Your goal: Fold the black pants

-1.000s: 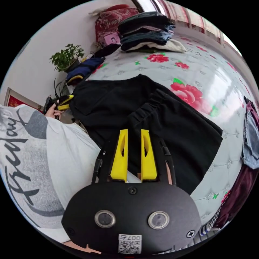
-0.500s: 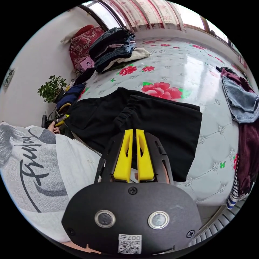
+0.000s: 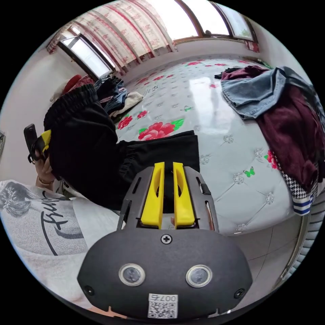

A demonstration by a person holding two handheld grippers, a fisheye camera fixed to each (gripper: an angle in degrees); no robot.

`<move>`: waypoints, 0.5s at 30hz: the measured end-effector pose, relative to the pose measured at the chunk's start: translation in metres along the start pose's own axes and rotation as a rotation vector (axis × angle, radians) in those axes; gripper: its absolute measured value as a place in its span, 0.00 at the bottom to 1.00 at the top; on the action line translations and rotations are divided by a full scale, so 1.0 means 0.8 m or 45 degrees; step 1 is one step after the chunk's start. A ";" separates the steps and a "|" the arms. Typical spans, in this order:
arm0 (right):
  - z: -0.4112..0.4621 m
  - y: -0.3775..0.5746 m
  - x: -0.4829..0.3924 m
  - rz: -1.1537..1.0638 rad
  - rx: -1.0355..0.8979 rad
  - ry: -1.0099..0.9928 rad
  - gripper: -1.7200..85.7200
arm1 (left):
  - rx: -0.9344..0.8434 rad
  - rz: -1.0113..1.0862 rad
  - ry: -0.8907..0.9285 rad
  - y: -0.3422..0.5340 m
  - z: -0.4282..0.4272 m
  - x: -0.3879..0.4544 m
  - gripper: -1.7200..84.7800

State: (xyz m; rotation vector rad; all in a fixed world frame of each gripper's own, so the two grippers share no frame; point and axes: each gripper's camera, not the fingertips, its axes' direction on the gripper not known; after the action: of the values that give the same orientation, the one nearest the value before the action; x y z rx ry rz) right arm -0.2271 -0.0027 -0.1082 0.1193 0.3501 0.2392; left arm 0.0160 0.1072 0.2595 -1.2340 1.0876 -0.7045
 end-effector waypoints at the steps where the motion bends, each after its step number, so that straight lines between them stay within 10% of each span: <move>1: -0.005 -0.001 0.017 0.040 0.009 -0.013 0.07 | -0.110 -0.060 0.063 -0.007 0.047 -0.014 0.15; 15: 0.051 0.000 0.266 0.393 -0.244 -0.398 0.15 | -0.163 -1.029 -0.318 0.195 0.052 -0.186 0.17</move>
State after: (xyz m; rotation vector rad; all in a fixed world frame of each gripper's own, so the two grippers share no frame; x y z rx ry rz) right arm -0.0188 0.0478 -0.1394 0.0200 -0.0058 0.5502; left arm -0.0192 0.2927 0.1467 -1.8386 0.4015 -1.0525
